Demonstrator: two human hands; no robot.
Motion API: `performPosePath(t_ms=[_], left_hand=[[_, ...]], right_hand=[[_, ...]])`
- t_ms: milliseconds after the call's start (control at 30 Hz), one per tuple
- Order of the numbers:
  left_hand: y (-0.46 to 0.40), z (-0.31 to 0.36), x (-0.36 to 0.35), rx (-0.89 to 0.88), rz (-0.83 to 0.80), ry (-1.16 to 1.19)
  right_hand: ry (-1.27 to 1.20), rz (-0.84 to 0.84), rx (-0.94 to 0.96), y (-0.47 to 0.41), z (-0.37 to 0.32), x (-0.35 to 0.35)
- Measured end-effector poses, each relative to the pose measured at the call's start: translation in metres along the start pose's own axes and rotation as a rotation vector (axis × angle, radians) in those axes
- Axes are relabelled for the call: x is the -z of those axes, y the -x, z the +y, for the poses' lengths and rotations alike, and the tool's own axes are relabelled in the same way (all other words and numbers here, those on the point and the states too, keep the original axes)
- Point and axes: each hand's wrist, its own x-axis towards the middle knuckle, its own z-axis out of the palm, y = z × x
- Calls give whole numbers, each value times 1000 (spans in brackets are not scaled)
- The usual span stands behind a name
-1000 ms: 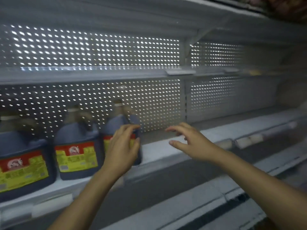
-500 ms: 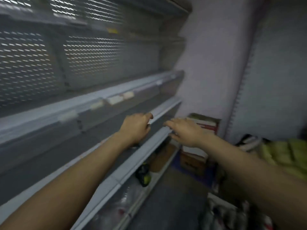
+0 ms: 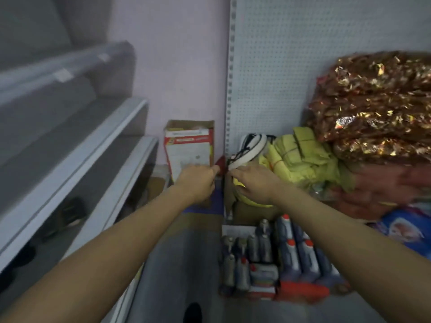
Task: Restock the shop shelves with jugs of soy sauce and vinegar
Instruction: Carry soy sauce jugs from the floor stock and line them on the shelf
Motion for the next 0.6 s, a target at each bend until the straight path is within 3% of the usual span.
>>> performPosePath(t_ms=[133, 300, 600], left_hand=[[-98, -15, -61, -135, -56, 125], [-191, -6, -154, -283, -289, 232], [-258, 62, -360, -421, -582, 283]], right_hand=[[-49, -97, -129, -31, 54, -58], [-186, -216, -335, -24, 111, -149], [-494, -312, -709, 13, 148, -365]])
